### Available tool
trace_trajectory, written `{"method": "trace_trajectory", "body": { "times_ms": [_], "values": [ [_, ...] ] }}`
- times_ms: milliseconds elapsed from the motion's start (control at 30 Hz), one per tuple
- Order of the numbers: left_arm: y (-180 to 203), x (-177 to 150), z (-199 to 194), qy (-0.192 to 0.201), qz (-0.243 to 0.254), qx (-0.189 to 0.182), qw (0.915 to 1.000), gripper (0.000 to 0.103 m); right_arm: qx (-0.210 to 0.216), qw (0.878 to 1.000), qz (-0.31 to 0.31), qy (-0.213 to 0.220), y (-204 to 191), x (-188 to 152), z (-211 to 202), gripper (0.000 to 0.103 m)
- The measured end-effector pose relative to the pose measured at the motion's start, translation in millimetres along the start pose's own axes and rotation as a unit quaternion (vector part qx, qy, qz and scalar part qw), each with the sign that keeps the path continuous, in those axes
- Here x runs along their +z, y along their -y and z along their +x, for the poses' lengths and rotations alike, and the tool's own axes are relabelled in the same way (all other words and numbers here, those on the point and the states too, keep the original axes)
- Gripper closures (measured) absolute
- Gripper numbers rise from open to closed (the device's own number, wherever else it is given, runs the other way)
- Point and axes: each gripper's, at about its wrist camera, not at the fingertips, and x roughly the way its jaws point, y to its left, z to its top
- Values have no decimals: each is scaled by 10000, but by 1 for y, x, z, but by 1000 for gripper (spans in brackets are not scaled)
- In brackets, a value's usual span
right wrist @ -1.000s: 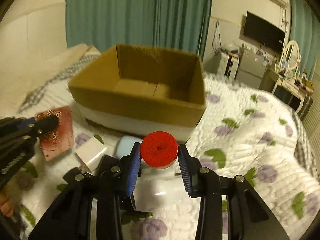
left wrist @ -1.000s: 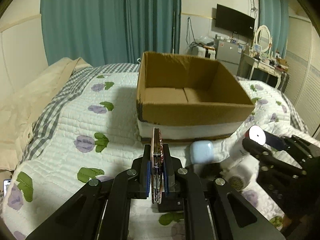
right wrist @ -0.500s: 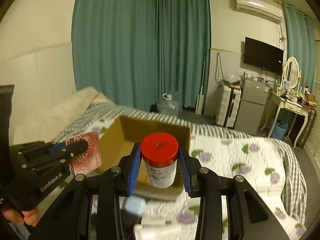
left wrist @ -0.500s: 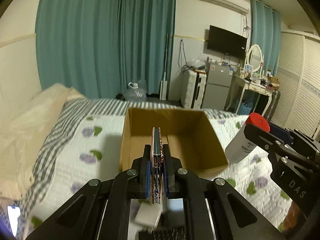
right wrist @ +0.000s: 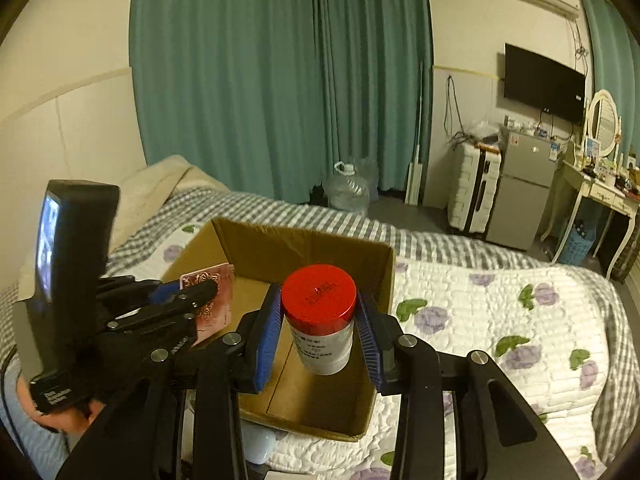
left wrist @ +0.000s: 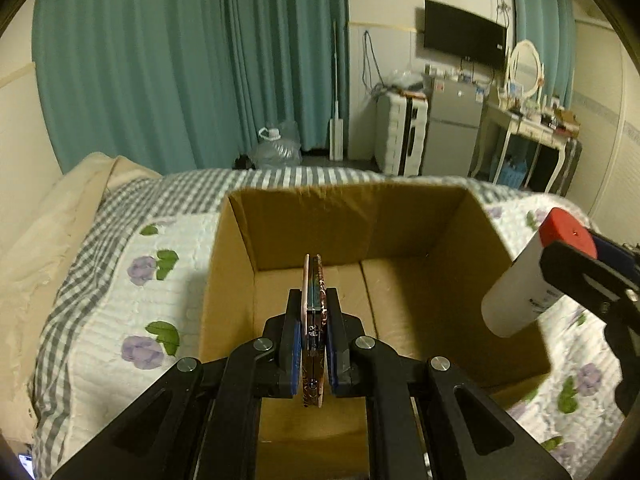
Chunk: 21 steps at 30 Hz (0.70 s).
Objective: Organize rigid objects
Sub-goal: 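Carry card and bottle over the box and open both grippers to drop them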
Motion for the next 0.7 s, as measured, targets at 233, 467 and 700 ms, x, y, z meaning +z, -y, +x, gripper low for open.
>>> {"method": "trace_trajectory", "body": {
  "times_ms": [233, 467, 700],
  "values": [
    [-1, -4, -5, 260, -81, 138, 9995, 35, 3, 10000, 41, -37, 5, -5, 3, 67],
    [-9, -6, -17, 294, -263, 64, 9992, 35, 111, 9997, 58, -205, 3, -3, 19, 67],
    [-12, -7, -18, 366, -261, 99, 9989, 35, 64, 9986, 48, -520, -5, -14, 53, 66]
  ]
}}
